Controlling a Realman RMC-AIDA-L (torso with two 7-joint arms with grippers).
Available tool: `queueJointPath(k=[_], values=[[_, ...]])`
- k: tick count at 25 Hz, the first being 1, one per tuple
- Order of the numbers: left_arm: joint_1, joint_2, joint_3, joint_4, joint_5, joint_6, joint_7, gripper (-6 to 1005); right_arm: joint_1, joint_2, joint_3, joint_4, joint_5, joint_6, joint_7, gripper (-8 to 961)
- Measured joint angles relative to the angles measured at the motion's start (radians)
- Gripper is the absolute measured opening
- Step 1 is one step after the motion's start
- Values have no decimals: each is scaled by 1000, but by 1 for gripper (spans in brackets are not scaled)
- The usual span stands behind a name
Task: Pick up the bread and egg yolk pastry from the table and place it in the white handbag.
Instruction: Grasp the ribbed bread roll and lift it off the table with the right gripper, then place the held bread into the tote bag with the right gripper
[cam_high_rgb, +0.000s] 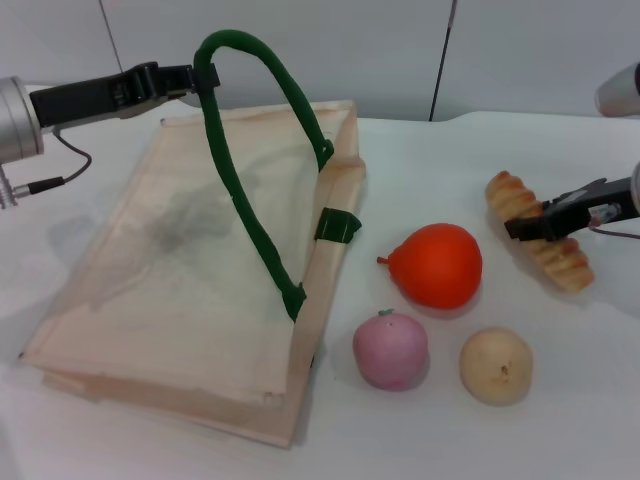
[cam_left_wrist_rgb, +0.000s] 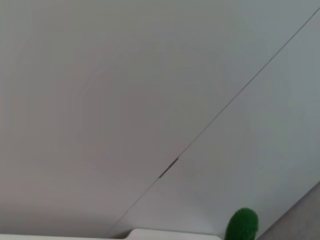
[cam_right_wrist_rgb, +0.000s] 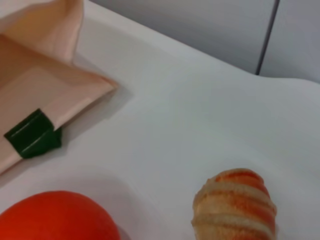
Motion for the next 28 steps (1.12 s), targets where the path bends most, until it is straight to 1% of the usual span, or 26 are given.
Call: queueJointPath(k=[6, 9, 10, 11, 12, 14, 15, 16, 19, 22, 24, 25, 26, 28], values=[[0, 8, 0, -1, -22, -23, -2, 151, -14, -1, 1, -19, 2, -2, -9, 494], [2, 13, 0, -1, -43, -40, -4, 152, -34, -2, 8, -48, 32, 1, -16, 472], [2, 15, 0, -1, -49, -45, -4, 152, -62, -1, 6, -101, 96, -15, -33, 464], [2, 18, 0, -1, -53, -51, -5, 153, -62, -1, 6, -101, 96, -15, -33, 456], [3, 20, 0, -2, -56, -56, -5, 153, -76, -2, 6, -124, 132, -29, -47, 447], [3, 26, 0, -3, -71, -71, -7, 154, -102, -4, 9, -180, 221, -72, -86, 433], [4, 31, 0, -3, -88, -86, -7, 154, -119, -6, 10, -222, 294, -117, -117, 427], [4, 31, 0, -3, -88, -86, -7, 155, -119, -6, 10, -222, 294, -117, -117, 420], [5, 39, -1, -1, -112, -114, -10, 156, -120, -8, 10, -247, 373, -186, -156, 402], [4, 44, -2, 4, -136, -140, -15, 157, -108, -8, -5, -245, 429, -243, -181, 352], [2, 48, -2, 5, -153, -156, -17, 158, -91, -7, -36, -233, 454, -264, -187, 338], [1, 51, -2, 6, -163, -166, -18, 158, -69, -4, -84, -211, 475, -270, -190, 330], [0, 53, -2, 6, -170, -173, -19, 159, -69, -4, -84, -211, 475, -270, -190, 323], [-3, 58, -2, 6, -183, -188, -20, 160, -42, -3, -142, -174, 498, -262, -190, 316]])
